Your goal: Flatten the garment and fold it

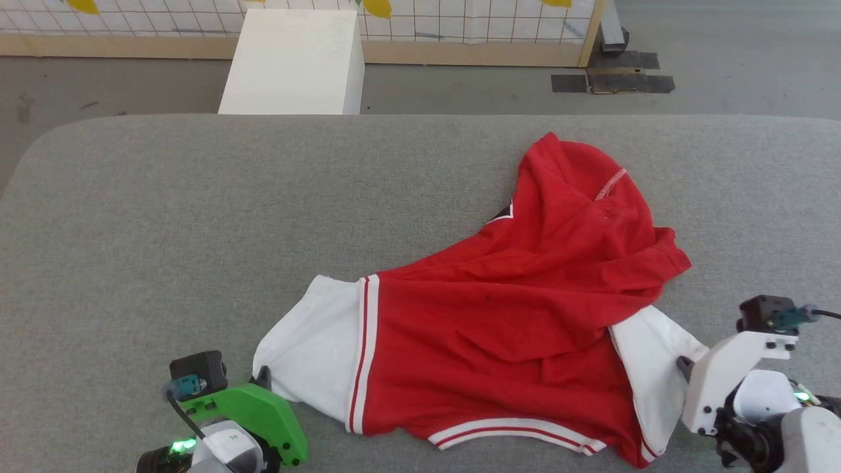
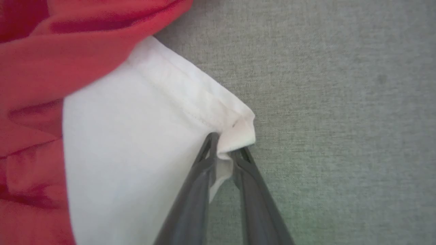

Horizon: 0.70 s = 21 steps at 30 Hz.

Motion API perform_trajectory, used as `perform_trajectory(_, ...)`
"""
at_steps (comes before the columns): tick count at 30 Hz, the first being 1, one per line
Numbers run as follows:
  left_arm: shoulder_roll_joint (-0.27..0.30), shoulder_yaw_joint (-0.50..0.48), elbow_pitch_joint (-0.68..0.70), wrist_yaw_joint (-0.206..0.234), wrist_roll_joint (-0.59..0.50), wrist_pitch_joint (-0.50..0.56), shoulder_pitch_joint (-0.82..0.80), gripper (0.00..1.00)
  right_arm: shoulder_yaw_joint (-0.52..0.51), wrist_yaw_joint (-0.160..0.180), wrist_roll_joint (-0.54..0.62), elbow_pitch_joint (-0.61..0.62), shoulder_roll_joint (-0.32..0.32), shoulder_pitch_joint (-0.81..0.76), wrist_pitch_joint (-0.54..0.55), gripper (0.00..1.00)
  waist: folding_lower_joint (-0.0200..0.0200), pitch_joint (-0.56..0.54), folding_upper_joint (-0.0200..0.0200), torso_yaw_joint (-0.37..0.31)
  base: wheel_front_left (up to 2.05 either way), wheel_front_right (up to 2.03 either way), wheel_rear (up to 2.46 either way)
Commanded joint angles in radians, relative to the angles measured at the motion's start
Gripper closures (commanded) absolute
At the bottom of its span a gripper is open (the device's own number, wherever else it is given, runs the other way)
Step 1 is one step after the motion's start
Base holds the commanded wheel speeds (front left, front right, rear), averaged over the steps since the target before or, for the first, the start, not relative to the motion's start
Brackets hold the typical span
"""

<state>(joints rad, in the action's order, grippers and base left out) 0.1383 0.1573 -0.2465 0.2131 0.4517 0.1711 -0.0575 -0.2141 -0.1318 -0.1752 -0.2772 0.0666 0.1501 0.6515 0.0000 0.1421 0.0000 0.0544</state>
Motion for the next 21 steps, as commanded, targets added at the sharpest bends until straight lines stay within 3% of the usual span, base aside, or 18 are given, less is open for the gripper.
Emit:
perform_trajectory(1,0.007,0.002,0.0,-0.004,0.004,-0.005,0.004,1.0,0.02,0.001,-0.009,-0.02,-0.016,-0.003,0.018,1.0,0.0,0.001,0.0,-0.003,0.0,0.0,0.0)
perform_trajectory(8,-0.004,-0.014,0.024,-0.028,0.044,-0.037,0.0,1.0,-0.005,0.001,-0.033,0.034,-0.016,-0.015,-0.04,1.0,0.0,-0.021,0.0,-0.011,0.0,0.0,0.0)
perform_trajectory(10,-0.04,-0.068,0.1,-0.097,0.18,-0.063,-0.006,1.0,-0.04,0.001,-0.088,0.144,-0.016,-0.052,-0.071,1.0,0.0,-0.047,0.0,-0.017,0.0,0.0,0.0)
perform_trajectory(16,-0.052,-0.149,0.28,-0.185,0.383,-0.022,-0.058,1.0,-0.085,0.001,-0.114,0.393,-0.009,-0.066,-0.046,1.0,0.0,-0.064,0.0,-0.039,0.0,0.0,0.0)
perform_trajectory(21,-0.041,-0.21,0.426,-0.165,0.505,0.061,-0.171,1.0,-0.078,0.001,-0.114,0.546,0.062,0.038,0.038,1.0,0.0,-0.041,0.0,-0.064,0.0,0.0,0.0)
